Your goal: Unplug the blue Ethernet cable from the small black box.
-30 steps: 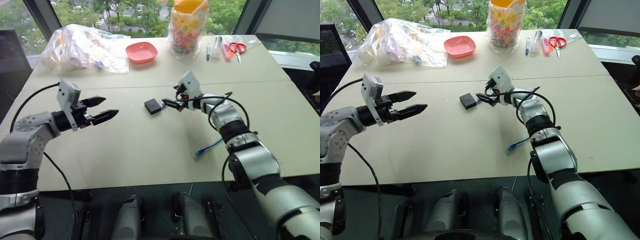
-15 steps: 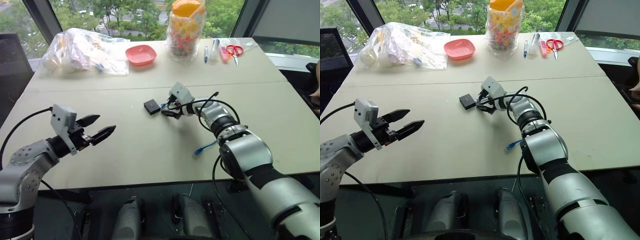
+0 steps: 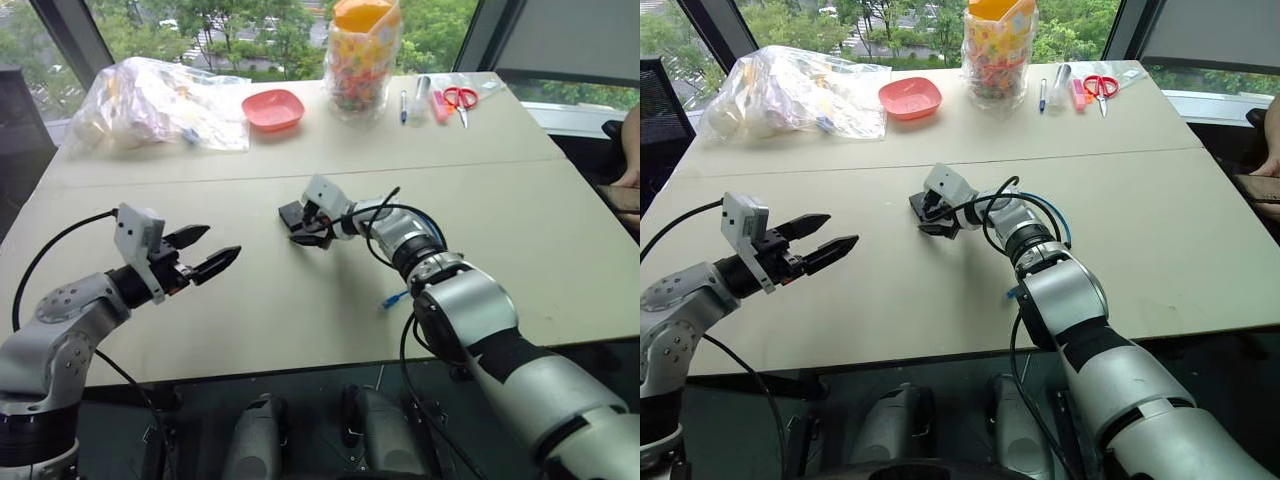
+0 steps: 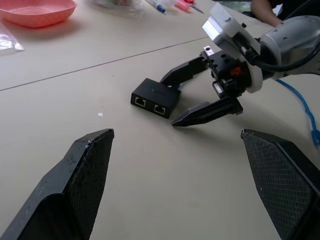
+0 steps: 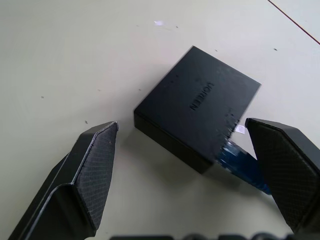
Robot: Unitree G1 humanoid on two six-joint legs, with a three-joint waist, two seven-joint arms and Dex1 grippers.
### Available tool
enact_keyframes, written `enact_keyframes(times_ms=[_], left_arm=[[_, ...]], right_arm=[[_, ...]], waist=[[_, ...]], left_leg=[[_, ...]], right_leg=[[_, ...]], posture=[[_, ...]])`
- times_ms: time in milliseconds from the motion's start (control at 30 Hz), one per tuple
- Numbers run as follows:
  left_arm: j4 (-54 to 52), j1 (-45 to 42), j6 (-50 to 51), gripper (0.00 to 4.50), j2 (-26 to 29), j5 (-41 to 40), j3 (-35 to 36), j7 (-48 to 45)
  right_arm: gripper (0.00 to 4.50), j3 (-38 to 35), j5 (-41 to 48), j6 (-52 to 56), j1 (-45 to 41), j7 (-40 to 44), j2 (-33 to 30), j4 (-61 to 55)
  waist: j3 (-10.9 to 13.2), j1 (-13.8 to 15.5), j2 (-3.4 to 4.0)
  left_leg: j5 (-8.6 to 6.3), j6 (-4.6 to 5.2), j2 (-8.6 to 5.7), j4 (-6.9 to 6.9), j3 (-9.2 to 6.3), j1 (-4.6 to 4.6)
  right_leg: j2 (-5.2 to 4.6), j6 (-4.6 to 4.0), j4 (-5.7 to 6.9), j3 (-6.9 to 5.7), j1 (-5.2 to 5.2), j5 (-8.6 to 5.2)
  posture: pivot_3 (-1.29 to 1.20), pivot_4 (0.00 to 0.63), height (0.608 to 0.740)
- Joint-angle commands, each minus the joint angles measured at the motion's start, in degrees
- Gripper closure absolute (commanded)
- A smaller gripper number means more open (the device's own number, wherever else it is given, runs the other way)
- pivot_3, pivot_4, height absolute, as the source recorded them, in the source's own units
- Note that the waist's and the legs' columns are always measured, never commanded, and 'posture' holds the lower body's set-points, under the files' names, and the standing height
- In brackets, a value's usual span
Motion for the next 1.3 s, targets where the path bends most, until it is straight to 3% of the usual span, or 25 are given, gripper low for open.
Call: enact_keyframes(times_ms=[33, 433, 533, 633, 1167, 1300], left_arm=[[0.94, -2.30, -2.08, 0.28, -0.46, 1.03, -1.62, -0.61], [4.42, -5.05, -3.98, 0.28, -1.95, 2.57, -4.32, -1.55], [5.31, -6.36, -4.14, 0.22, -2.58, 3.00, -4.84, -1.65], [6.20, -7.24, -4.57, 0.22, -3.05, 3.22, -5.35, -1.75], [10.17, -9.95, -6.13, 0.22, -2.71, 4.57, -5.39, -3.39], [11.90, -11.64, -6.71, 0.22, -2.95, 5.38, -6.36, -4.15]], right_arm=[[0.23, -1.66, 0.86, 3.08, -0.09, 3.45, 0.59, 0.11], [0.23, -2.36, 0.07, 5.89, 0.62, 8.82, 0.28, -0.90], [1.50, 0.25, -2.51, 3.69, 1.09, 8.90, -0.17, -1.11], [3.09, 2.38, -4.49, 2.00, 1.15, 9.47, -0.43, -1.32], [3.09, 7.06, -7.89, -4.59, 0.54, 7.71, -3.39, -2.17], [4.45, 7.27, -7.36, -4.63, 1.51, 10.45, -3.64, -2.32]], waist=[[0.00, -0.03, 0.00], [-0.02, -0.33, -0.03], [-0.02, -0.33, -0.03], [-0.02, -0.38, -0.03], [-0.02, -0.18, -0.03], [-0.02, -0.15, -0.03]], left_leg=[[0.00, 0.00, -0.01, 0.00, 0.02, 0.00], [0.00, 0.00, 0.00, -0.03, 0.02, 0.03], [0.00, 0.00, 0.00, -0.03, 0.02, 0.03], [0.00, 0.00, 0.00, -0.03, 0.02, 0.03], [0.00, 0.00, 0.00, -0.05, 0.02, 0.04], [0.00, 0.00, -0.01, -0.05, 0.03, 0.04]], right_leg=[[-0.03, 0.00, -0.01, 0.00, 0.00, 0.00], [0.07, 0.03, 0.01, -0.01, 0.00, 0.01], [0.04, 0.03, 0.00, -0.01, 0.01, 0.01], [0.04, 0.03, -0.01, -0.01, 0.01, 0.01], [-0.01, 0.02, -0.02, -0.01, 0.02, -0.01], [-0.01, 0.03, -0.01, -0.01, 0.03, 0.00]], posture=[[0.00, 0.150, 0.740], [0.00, 0.150, 0.740], [0.00, 0.150, 0.740], [0.00, 0.150, 0.740], [0.00, 0.150, 0.740], [0.00, 0.150, 0.740]])
